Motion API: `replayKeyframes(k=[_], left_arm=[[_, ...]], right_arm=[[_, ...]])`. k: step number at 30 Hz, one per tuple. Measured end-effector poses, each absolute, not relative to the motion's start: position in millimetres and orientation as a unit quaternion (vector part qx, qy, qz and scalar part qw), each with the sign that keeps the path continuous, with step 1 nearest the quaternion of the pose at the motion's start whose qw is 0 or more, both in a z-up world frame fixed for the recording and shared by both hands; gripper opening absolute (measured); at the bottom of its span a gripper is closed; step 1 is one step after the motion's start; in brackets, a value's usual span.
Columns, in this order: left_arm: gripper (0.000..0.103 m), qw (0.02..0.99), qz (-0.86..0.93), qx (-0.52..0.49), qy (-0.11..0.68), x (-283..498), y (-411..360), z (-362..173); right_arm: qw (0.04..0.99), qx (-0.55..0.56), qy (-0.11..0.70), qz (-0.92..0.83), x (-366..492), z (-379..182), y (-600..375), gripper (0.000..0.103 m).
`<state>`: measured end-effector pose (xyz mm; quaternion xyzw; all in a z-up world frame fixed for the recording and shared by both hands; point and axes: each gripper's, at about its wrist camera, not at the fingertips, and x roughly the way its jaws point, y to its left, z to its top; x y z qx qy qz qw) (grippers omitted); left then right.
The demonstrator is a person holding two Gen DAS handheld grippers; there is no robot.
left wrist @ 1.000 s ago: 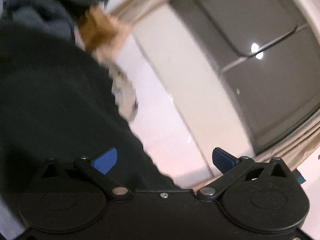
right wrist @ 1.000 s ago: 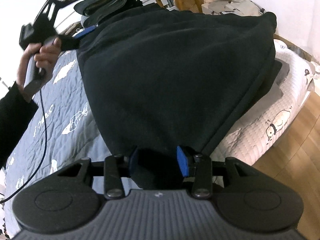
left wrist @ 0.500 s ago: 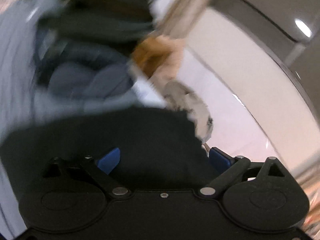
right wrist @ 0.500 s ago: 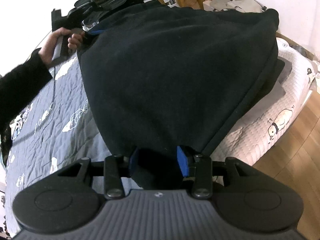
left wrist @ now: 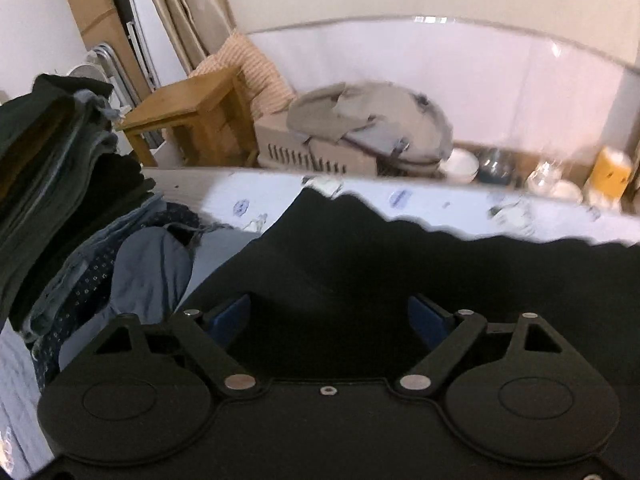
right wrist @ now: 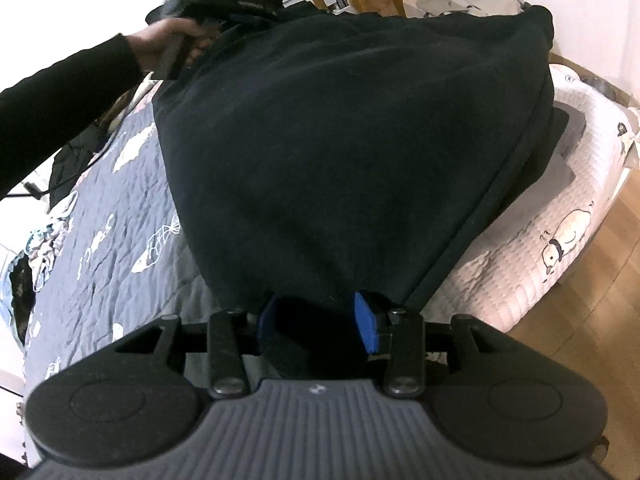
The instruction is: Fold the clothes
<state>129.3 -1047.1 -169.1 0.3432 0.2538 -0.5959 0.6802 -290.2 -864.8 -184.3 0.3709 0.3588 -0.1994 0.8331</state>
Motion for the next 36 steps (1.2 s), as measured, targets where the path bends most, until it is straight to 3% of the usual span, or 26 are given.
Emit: replayKeyframes(k=[1, 3, 5, 9, 12, 15, 16, 17, 19, 23, 24, 25, 26, 27, 36], left_arm=[[0.079, 0.680, -0.595, 0.344, 0.256, 133.1, -1052.1, -174.0], [0.058, 0.681, -0.596, 0.336, 0.263, 140.9, -1060.0, -175.3], [0.020, 0.685, -0.592, 0.325, 0.273, 150.6, -1066.3, -172.6], [0.000, 0.675, -0.598, 0.320, 0.292, 166.7, -1070.6, -170.4], [0.000, 0.669, -0.606, 0.315, 0.293, 171.9, -1071.8, -163.9], [0.004, 0.676, -0.610, 0.340, 0.236, 161.5, -1072.9, -154.5], [0.017, 0.676, -0.610, 0.351, 0.219, 156.8, -1072.9, -153.3], [0.043, 0.668, -0.613, 0.360, 0.221, 153.7, -1075.2, -154.6], [0.066, 0.656, -0.615, 0.384, 0.213, 146.3, -1078.5, -161.0], [0.060, 0.645, -0.614, 0.407, 0.203, 139.2, -1083.4, -174.8], [0.053, 0.649, -0.611, 0.405, 0.204, 141.7, -1084.2, -175.9], [0.034, 0.652, -0.609, 0.401, 0.206, 145.0, -1084.7, -176.1], [0.021, 0.656, -0.609, 0.392, 0.210, 150.7, -1084.6, -173.1], [0.016, 0.660, -0.609, 0.384, 0.214, 156.4, -1084.5, -170.2], [0.010, 0.704, -0.608, 0.277, 0.242, 190.3, -1091.8, -144.1]], right_arm=[[0.833, 0.373, 0.358, -0.199, -290.3, -184.8, -865.3, 0.043], [0.832, 0.376, 0.357, -0.197, -290.6, -185.6, -866.3, 0.043], [0.831, 0.379, 0.355, -0.196, -290.8, -186.5, -867.2, 0.043], [0.830, 0.385, 0.353, -0.194, -290.7, -187.3, -867.8, 0.043], [0.831, 0.387, 0.350, -0.193, -291.9, -187.8, -867.6, 0.043], [0.831, 0.387, 0.349, -0.194, -291.5, -188.0, -866.9, 0.043], [0.831, 0.387, 0.349, -0.194, -290.9, -187.8, -867.0, 0.043], [0.831, 0.387, 0.350, -0.194, -290.4, -187.9, -867.3, 0.043], [0.831, 0.387, 0.350, -0.193, -290.1, -187.9, -868.2, 0.043], [0.831, 0.387, 0.349, -0.192, -290.8, -187.3, -870.5, 0.043], [0.832, 0.386, 0.350, -0.192, -290.7, -187.1, -870.7, 0.043], [0.832, 0.386, 0.350, -0.192, -290.5, -186.9, -870.7, 0.043], [0.832, 0.386, 0.350, -0.192, -290.1, -186.6, -870.7, 0.043], [0.831, 0.387, 0.350, -0.192, -289.9, -186.6, -871.0, 0.043], [0.828, 0.395, 0.350, -0.188, -289.2, -187.1, -874.5, 0.043]])
